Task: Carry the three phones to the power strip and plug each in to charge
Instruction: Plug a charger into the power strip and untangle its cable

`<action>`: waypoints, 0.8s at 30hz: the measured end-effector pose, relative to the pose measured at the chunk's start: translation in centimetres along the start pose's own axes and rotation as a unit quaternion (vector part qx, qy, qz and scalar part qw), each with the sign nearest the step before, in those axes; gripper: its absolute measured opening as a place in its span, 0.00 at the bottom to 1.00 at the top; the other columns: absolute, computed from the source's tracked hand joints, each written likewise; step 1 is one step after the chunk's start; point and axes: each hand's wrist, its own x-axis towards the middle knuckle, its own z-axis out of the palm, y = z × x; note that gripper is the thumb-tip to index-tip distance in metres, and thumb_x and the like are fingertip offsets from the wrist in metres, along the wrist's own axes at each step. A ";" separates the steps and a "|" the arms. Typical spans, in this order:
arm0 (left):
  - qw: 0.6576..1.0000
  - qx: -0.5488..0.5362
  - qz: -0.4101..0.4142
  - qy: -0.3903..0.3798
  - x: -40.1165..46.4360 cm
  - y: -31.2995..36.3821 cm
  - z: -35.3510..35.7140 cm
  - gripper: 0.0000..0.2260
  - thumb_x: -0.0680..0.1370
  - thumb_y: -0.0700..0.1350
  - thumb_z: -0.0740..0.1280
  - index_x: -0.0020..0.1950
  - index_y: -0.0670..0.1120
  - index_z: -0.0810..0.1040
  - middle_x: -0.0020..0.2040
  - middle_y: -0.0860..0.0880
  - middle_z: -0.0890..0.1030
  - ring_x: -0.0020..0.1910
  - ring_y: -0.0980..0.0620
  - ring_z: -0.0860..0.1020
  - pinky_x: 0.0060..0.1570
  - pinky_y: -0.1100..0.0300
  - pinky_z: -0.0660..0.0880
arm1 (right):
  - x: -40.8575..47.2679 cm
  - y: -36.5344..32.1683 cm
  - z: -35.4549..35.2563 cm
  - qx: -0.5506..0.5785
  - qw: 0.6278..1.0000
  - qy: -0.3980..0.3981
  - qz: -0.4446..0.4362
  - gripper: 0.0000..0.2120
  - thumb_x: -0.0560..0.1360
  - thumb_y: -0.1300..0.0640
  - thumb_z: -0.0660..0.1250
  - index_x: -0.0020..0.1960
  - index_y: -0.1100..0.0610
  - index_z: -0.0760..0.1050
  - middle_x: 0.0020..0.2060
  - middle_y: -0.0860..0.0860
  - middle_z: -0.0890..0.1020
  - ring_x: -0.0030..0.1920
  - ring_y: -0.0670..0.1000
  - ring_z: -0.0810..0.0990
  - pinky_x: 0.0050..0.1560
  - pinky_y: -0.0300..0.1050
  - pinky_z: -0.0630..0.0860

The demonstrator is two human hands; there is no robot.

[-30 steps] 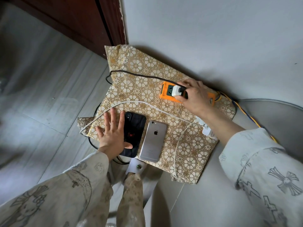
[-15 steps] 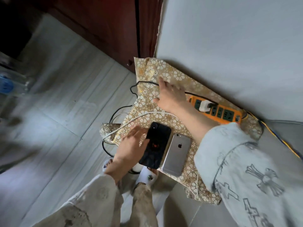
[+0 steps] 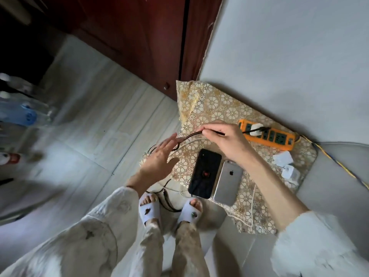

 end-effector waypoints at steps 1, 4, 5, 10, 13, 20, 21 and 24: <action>1.000 -0.010 0.011 -0.001 0.1 0.2 -0.2 0.22 0.75 0.37 0.65 0.68 0.44 0.67 0.68 0.43 0.71 0.69 0.45 0.67 0.66 0.51 0.67 | -0.7 -0.4 -0.6 0.019 1.000 0.002 0.001 0.09 0.76 0.62 0.64 0.51 0.54 0.80 0.44 0.44 0.78 0.34 0.35 0.75 0.37 0.24 0.70; 0.999 0.022 -0.042 0.010 -0.9 0.2 -1.5 0.06 0.76 0.43 0.65 0.52 0.45 0.78 0.47 0.44 0.82 0.44 0.48 0.77 0.41 0.65 0.68 | -2.2 -0.6 -1.9 0.043 0.997 0.058 0.009 0.09 0.75 0.61 0.65 0.47 0.47 0.79 0.47 0.39 0.78 0.45 0.28 0.75 0.48 0.20 0.68; 0.997 0.050 -0.058 0.024 -1.4 0.0 -2.2 0.06 0.76 0.44 0.65 0.49 0.44 0.78 0.43 0.44 0.83 0.39 0.48 0.76 0.36 0.65 0.66 | -2.6 -0.5 -2.0 0.020 0.995 0.101 0.012 0.09 0.74 0.60 0.66 0.48 0.48 0.80 0.48 0.39 0.78 0.47 0.29 0.74 0.52 0.22 0.67; 0.990 -0.013 -0.059 0.129 -4.6 1.4 -6.7 0.06 0.75 0.43 0.66 0.40 0.47 0.80 0.30 0.50 0.82 0.29 0.54 0.77 0.33 0.70 0.71 | -6.0 0.3 0.9 -0.038 0.963 0.258 0.064 0.11 0.74 0.60 0.65 0.57 0.59 0.77 0.56 0.54 0.80 0.50 0.46 0.76 0.53 0.31 0.74; 0.971 -0.191 -0.080 0.120 -6.0 4.8 -9.0 0.07 0.74 0.41 0.67 0.37 0.47 0.80 0.26 0.52 0.82 0.26 0.55 0.80 0.32 0.65 0.79 | -7.8 -0.9 5.3 0.008 0.992 0.073 0.103 0.21 0.75 0.58 0.65 0.67 0.56 0.69 0.64 0.54 0.75 0.51 0.47 0.78 0.50 0.25 0.72; 0.925 -0.365 -0.092 -0.051 -8.3 12.3 -11.7 0.05 0.76 0.37 0.63 0.46 0.42 0.79 0.32 0.48 0.84 0.36 0.49 0.84 0.37 0.60 0.81 | -9.8 -6.4 11.0 0.068 0.993 -0.078 0.061 0.25 0.74 0.52 0.65 0.70 0.52 0.65 0.64 0.49 0.75 0.39 0.27 0.75 0.43 0.23 0.69; 0.924 -0.370 -0.085 -0.053 -8.5 12.8 -12.0 0.05 0.76 0.37 0.63 0.46 0.41 0.79 0.32 0.48 0.84 0.36 0.49 0.84 0.38 0.60 0.81 | -10.3 -7.0 11.1 0.085 0.992 -0.075 0.052 0.21 0.75 0.54 0.65 0.67 0.53 0.70 0.56 0.45 0.80 0.28 0.27 0.72 0.32 0.22 0.67; 0.915 -0.394 -0.080 -0.041 -9.0 13.6 -12.7 0.06 0.77 0.36 0.62 0.51 0.39 0.77 0.34 0.47 0.85 0.38 0.50 0.84 0.41 0.60 0.81 | -11.5 -7.9 10.7 0.123 0.991 -0.044 0.038 0.09 0.75 0.58 0.63 0.49 0.57 0.82 0.34 0.41 0.84 0.19 0.35 0.70 0.22 0.26 0.64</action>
